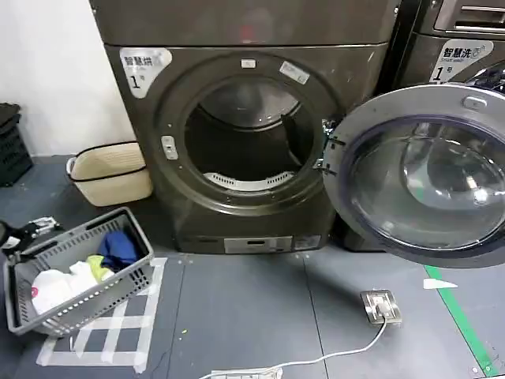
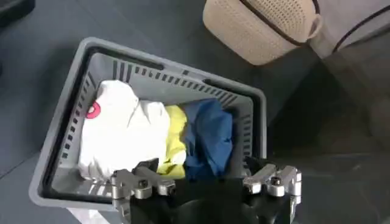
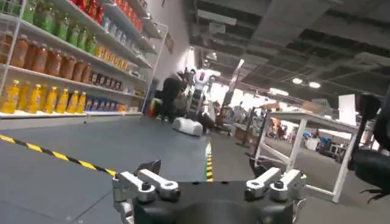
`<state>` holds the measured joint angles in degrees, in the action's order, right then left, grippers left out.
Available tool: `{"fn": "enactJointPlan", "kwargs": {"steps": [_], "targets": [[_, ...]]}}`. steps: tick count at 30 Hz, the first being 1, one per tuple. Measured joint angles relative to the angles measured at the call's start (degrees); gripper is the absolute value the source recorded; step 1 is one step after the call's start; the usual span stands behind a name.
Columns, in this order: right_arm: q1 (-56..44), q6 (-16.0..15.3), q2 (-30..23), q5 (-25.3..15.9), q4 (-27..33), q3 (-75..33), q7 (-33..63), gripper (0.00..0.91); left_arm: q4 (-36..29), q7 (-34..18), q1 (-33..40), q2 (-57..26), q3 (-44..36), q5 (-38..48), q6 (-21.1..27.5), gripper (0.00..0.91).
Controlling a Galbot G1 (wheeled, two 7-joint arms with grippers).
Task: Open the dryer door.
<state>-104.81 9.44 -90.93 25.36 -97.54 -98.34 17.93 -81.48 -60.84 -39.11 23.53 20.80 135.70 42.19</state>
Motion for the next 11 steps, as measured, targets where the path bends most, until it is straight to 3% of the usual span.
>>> {"fn": "enactJointPlan", "kwargs": {"steps": [11], "targets": [[0.03, 0.13, -0.10, -0.03, -0.08, 0.06, -0.11, 0.907, -0.14, 0.50, 0.03, -0.09, -0.82, -1.80, 0.00, 0.907]]}}
